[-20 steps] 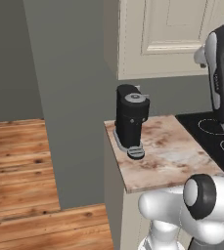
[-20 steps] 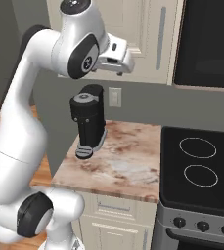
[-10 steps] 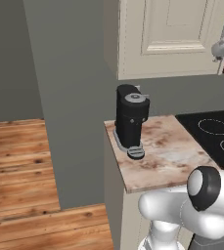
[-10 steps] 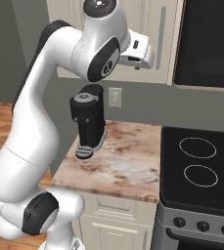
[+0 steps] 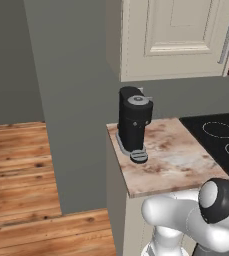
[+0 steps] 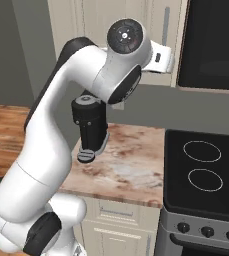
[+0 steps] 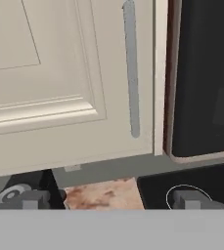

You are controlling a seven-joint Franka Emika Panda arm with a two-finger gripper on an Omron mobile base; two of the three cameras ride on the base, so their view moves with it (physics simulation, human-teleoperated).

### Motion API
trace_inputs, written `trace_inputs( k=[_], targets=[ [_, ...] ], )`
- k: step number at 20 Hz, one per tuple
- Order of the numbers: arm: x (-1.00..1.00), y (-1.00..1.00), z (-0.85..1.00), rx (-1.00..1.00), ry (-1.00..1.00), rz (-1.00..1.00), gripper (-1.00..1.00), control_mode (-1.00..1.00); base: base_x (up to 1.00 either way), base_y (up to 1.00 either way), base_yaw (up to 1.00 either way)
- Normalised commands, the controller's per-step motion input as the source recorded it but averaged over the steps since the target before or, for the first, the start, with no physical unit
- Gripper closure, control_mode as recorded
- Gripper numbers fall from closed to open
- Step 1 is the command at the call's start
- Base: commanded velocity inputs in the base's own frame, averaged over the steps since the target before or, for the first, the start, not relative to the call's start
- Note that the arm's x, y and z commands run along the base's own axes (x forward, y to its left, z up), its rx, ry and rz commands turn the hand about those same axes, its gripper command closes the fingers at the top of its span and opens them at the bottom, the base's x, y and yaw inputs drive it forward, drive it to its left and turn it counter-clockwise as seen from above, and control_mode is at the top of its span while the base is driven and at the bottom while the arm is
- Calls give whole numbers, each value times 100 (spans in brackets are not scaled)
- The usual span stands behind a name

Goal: Open the cabinet and move the ladle to the pot. Then close the cabinet.

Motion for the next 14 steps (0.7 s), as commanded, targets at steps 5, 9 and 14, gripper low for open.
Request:
trace_inputs(
  k=[5,9,14],
  targets=[
    [29,-12,0,0,-3,0,-100,-100,0,0,0],
    [36,-14,0,0,0,0,-100,-100,0,0,0],
    [31,-19,0,0,1,4,-100,-100,0,0,0]
  ],
)
